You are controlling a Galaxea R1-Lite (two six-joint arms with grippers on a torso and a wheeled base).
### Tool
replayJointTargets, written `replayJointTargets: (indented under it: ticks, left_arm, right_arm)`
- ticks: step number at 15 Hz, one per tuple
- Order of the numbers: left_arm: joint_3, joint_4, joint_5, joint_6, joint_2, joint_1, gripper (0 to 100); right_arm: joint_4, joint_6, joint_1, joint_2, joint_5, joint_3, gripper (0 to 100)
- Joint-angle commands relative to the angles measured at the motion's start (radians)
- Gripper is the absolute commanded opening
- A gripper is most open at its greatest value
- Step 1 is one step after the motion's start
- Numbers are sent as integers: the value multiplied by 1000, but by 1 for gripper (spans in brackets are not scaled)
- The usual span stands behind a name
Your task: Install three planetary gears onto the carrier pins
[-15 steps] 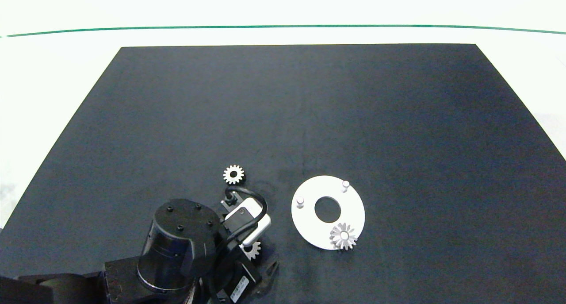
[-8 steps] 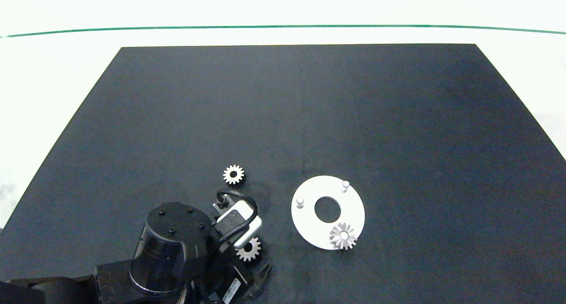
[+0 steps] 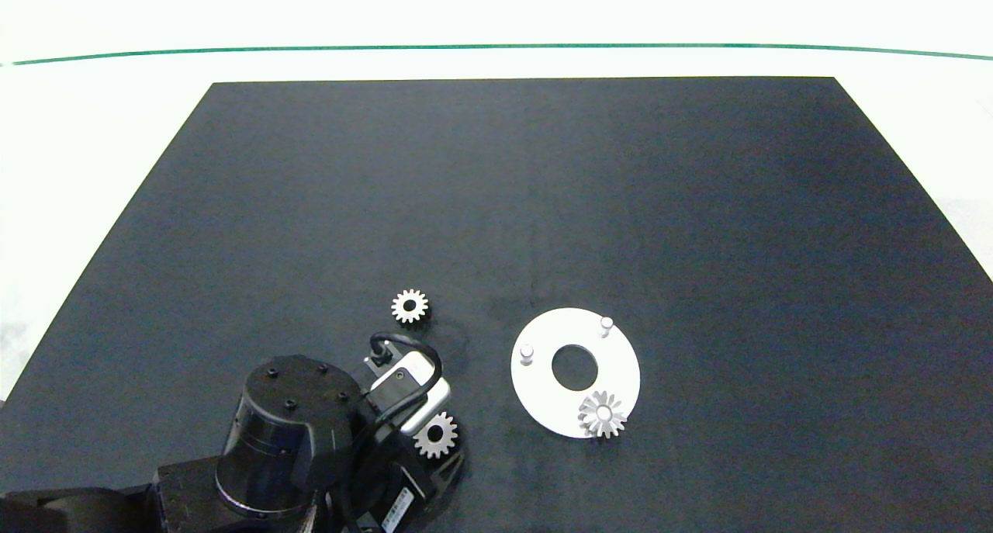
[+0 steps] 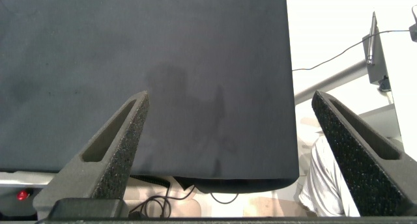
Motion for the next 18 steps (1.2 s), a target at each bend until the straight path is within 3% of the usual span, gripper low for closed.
replayJointTargets:
  ticks: [1, 18]
  left_arm:
    - [-1, -4, 2, 2, -8, 0, 77]
    - [10, -4, 2, 5, -8, -2, 43]
  right_arm:
    - [3, -2, 0, 4, -2, -1, 100]
    - [3, -2, 0, 7, -2, -16, 100]
